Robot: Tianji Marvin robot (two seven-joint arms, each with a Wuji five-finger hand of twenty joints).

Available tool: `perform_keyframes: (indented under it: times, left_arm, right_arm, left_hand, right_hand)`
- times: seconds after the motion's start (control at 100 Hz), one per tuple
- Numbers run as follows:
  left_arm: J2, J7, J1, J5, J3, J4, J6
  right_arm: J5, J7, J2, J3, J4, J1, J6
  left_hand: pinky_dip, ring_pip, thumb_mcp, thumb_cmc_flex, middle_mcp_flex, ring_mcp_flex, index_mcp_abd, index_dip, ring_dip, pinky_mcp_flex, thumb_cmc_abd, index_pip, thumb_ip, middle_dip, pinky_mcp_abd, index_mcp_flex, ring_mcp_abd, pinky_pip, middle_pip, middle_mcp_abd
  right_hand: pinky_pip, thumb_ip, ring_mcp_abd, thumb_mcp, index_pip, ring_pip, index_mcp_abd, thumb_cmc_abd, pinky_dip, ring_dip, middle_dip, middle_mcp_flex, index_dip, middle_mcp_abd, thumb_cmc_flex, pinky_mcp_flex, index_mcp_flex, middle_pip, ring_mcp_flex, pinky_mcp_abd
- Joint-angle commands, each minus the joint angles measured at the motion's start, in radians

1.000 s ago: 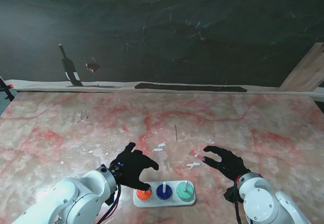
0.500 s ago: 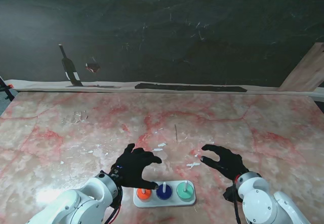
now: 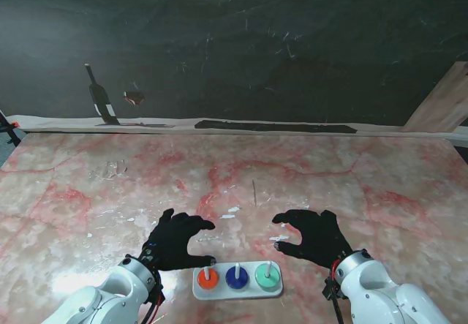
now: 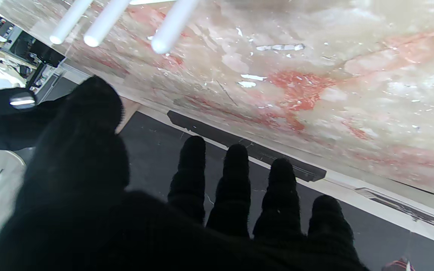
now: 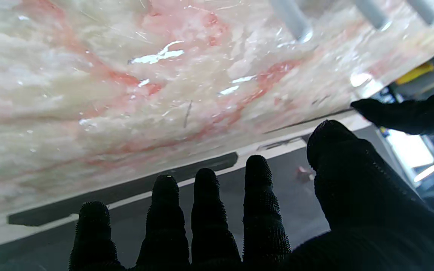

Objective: Move the three rings of the Hanoi Tower from the left rod to the right rod

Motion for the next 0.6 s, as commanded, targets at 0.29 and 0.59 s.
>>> perform_keyframes:
  times: [0.29, 0.59]
  left_arm:
    - [-0.003, 0.009, 0.060, -0.003, -0.051, -0.029, -0.002]
    - [-0.002, -0.001, 0.070, -0.007, -0.062, -0.037, -0.007]
  right_arm:
    - [-0.204, 0.091, 0.030, -0.069, -0.111, -0.021, -0.083]
    - [-0.368, 0.166, 0.046, -0.213, -0.093, 0.062, -0.076]
  left_hand:
    - [-0.003, -0.030, -0.054, 0.014, -0.020, -0.014, 0.007, -0.014, -0.009, -0.003, 0.026, -0.024, -0.032, 0.006, 0.008, -0.002, -0.012, 0.000, -0.028, 0.001]
    - [-0.009, -0.033, -0.070, 0.022, -0.023, -0.016, 0.008, -0.015, -0.010, -0.002, 0.032, -0.032, -0.026, 0.005, 0.009, -0.001, -0.011, -0.002, -0.033, 0.001]
  right_hand:
    - [0.014, 0.008, -0.014, 0.054, -0.011, -0.020, 0.037, -0.137, -0.045, -0.010, 0.009, -0.068, 0.008, -0.014, -0.018, -0.009, -0.047, 0.024, -0.053, -0.004]
    - [-0.113, -0.014, 0.001, 0.212, -0.112, -0.087, 0.182, -0.292, -0.049, -0.052, -0.033, -0.213, -0.009, 0.038, -0.166, -0.028, -0.150, -0.030, -0.179, -0.008]
